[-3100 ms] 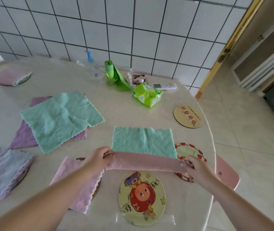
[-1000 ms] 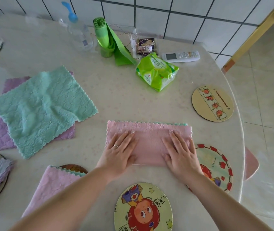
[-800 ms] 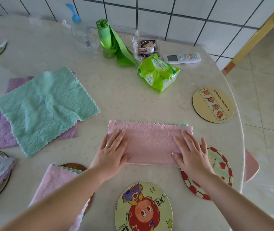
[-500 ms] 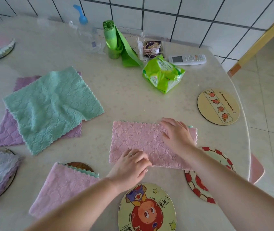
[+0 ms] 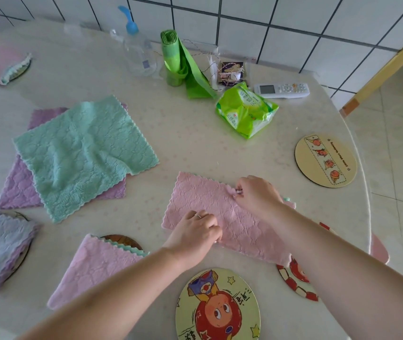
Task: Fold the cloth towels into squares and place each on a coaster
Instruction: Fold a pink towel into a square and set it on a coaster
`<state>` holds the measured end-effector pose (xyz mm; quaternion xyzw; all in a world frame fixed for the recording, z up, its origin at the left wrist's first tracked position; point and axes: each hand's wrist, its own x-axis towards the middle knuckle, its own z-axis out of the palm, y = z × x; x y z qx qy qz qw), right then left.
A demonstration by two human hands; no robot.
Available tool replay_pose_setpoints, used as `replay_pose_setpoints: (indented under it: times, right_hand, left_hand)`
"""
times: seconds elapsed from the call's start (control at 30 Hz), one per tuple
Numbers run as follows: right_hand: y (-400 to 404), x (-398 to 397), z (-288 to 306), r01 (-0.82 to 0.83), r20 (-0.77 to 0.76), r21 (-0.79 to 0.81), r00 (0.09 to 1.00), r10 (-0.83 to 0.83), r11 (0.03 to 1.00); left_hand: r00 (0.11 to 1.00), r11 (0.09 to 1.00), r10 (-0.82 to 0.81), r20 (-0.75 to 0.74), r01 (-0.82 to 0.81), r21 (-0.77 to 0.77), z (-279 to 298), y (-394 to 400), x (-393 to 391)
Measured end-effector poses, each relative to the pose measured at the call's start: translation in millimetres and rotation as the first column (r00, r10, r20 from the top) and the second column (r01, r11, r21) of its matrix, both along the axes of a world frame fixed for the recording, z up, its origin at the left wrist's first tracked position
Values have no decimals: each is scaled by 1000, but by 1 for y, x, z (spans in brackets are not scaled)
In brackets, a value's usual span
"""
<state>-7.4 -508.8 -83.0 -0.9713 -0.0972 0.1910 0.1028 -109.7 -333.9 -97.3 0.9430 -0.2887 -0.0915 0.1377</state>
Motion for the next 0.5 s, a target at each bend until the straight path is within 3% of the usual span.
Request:
replay_pose_setpoints:
  times: [0.33, 0.43, 0.5]
  right_hand:
    - [-2, -56, 13, 110, -240, 127, 968, -77, 986]
    - [-1, -72, 12, 249, -225, 222, 954, -199, 943]
    - [-5, -85, 17, 337, -290, 312, 924, -248, 889]
  left_hand:
    - [988, 969, 149, 48, -156, 193, 23, 61, 19]
    - [966, 934, 257, -21, -243, 263, 25, 58, 15]
    - [911, 918, 382, -159, -354, 179, 24, 53, 0]
